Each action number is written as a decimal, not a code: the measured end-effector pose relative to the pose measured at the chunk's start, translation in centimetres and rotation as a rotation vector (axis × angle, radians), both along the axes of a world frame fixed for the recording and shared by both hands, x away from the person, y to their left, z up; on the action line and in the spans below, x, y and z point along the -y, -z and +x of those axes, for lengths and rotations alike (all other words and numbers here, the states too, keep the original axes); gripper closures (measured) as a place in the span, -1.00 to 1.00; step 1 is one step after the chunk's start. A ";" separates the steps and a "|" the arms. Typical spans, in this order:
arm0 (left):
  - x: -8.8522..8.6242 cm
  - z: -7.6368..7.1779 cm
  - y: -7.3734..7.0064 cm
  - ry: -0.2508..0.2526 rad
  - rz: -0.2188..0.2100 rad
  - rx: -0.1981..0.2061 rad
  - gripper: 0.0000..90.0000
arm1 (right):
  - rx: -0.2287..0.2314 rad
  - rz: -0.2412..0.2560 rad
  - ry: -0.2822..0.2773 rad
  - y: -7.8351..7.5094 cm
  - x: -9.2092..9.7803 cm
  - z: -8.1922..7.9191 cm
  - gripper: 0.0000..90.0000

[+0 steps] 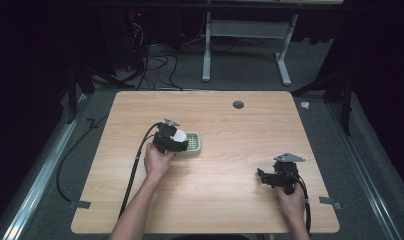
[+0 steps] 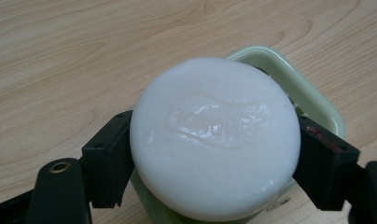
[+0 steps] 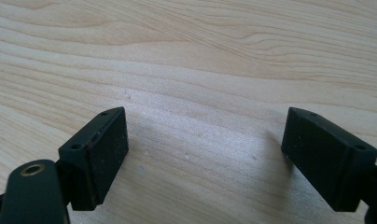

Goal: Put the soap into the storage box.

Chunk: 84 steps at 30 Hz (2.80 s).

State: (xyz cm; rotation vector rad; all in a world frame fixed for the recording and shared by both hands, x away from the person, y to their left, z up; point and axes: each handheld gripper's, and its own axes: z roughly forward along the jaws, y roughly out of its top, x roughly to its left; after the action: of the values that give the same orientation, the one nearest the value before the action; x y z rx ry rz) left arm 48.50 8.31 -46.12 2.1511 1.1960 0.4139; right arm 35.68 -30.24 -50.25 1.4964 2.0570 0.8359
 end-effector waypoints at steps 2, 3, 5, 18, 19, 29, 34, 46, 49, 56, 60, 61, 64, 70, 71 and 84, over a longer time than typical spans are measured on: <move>0.0 0.1 0.2 -0.006 0.002 -0.003 -0.47 | 0.000 0.000 0.000 0.0 0.0 0.0 -0.65; 0.1 0.2 0.3 -0.010 0.003 -0.006 -0.47 | 0.000 0.000 0.000 0.0 0.0 0.0 -0.65; 0.1 0.2 0.4 -0.012 0.012 -0.005 -0.47 | 0.000 0.000 0.000 0.0 0.0 0.0 -0.65; 0.3 0.2 0.6 -0.003 0.031 0.006 -0.47 | 0.000 0.000 0.000 0.0 0.0 0.0 -0.65; 0.3 0.2 0.6 -0.003 0.032 0.006 -0.47 | 0.000 0.000 0.000 0.0 0.0 0.0 -0.65; 0.6 0.2 0.9 0.003 0.045 0.004 -0.47 | 0.000 0.000 0.000 0.0 0.0 0.0 -0.65; 0.6 0.4 1.3 0.009 0.051 -0.011 -0.48 | 0.000 0.000 0.000 0.0 0.0 0.0 -0.65; -0.3 0.3 -0.2 0.007 -0.027 0.024 -0.60 | 0.000 0.000 0.000 0.0 0.0 0.0 -0.65; -0.6 -0.1 -0.8 0.010 -0.036 0.031 -0.63 | 0.001 -0.001 -0.001 0.0 0.0 0.0 -0.65; -1.1 -0.7 -1.9 0.022 -0.044 0.042 -0.61 | 0.000 0.000 0.000 0.0 0.0 0.0 -0.65; -1.6 -1.1 -2.8 0.016 -0.070 0.051 -0.61 | 0.000 0.000 0.000 0.0 0.0 0.0 -0.65; -1.7 -1.2 -3.0 0.016 -0.071 0.055 -0.61 | 0.000 -0.001 -0.001 0.0 0.0 0.0 -0.65; -2.0 -1.6 -3.5 0.012 -0.070 0.065 -0.60 | 0.000 0.000 0.000 0.0 0.0 0.0 -0.65; -2.6 -2.2 -4.4 0.009 -0.075 0.082 -0.60 | 0.000 0.000 0.000 0.0 0.0 0.0 -0.65; -2.7 -2.3 -4.6 0.008 -0.079 0.086 -0.60 | 0.000 0.000 0.000 0.0 0.0 0.0 -0.65; -4.1 -3.8 -6.1 0.014 -0.078 0.087 -0.59 | 0.001 -0.001 -0.003 0.0 0.0 0.0 -0.66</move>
State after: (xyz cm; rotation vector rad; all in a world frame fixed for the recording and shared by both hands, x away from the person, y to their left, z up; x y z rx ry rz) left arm 44.69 12.37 -39.97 2.0531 1.1298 0.4431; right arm 35.68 -30.24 -50.26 1.4926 2.0592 0.8365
